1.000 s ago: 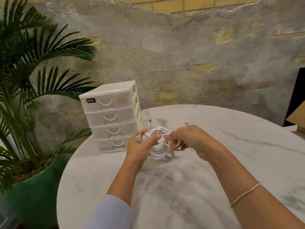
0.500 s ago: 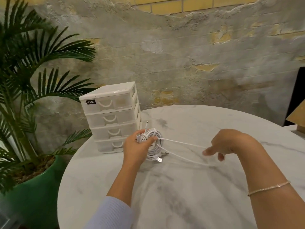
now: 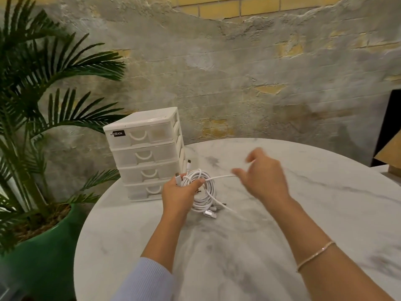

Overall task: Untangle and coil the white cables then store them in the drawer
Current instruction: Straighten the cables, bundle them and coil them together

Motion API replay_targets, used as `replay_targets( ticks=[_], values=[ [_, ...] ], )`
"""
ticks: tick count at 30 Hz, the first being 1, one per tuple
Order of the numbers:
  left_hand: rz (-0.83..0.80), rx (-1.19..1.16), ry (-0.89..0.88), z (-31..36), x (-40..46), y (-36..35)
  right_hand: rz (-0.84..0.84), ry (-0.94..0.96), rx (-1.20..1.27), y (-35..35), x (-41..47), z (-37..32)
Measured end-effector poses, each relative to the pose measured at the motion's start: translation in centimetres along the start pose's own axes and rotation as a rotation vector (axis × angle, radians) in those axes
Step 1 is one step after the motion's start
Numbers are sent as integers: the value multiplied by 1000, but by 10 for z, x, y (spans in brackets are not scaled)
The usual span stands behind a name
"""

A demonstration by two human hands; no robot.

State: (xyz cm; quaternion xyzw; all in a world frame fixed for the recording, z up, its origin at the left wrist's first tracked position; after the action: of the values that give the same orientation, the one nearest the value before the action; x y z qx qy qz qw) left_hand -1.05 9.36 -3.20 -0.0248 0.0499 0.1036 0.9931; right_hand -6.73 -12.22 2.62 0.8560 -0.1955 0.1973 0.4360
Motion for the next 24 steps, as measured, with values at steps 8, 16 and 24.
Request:
replay_targets(
  ticks=[8,16,24],
  values=[
    [49,-25,52,-7,7,7,-364,191,-99,-54,-7,-32],
    [38,-63,73,-7,8,8,-34,-294,-397,36,1,58],
    [-242,-205,234,-15,-2,-20,-261,232,5,-38,5,-10]
  ],
)
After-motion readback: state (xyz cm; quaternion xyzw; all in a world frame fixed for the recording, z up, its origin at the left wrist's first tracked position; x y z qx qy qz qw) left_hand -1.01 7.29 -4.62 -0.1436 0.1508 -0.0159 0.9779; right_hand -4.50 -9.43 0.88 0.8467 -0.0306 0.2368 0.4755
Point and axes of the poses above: each hand's wrist, its own x-axis towards the middle knuckle, its own y-axis out of the back of the hand, z = x × y, the point moved 9 cm from there along x, towards the middle knuckle, and after that the axes turned 15 degrees about y, right-handed, at the moved point
